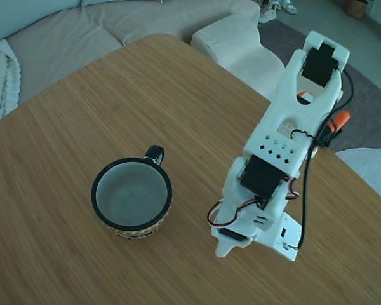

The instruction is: Grasp a red cap and put it in the cup.

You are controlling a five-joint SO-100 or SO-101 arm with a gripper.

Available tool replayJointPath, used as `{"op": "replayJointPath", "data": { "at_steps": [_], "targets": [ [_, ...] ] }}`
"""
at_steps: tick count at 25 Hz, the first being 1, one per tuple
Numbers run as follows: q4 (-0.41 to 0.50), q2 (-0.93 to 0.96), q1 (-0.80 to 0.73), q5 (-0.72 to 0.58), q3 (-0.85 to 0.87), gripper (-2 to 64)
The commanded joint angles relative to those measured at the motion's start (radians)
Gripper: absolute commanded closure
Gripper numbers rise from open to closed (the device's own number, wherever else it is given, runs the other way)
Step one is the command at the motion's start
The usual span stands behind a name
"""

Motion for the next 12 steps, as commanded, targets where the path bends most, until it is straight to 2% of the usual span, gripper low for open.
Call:
{"op": "replayJointPath", "data": {
  "at_steps": [1,12],
  "targets": [
    [0.008,0.055,-0.005,0.006,-0.026,30.6],
    [0.005,0.061,-0.025,0.006,-0.026,31.4]
  ]
}}
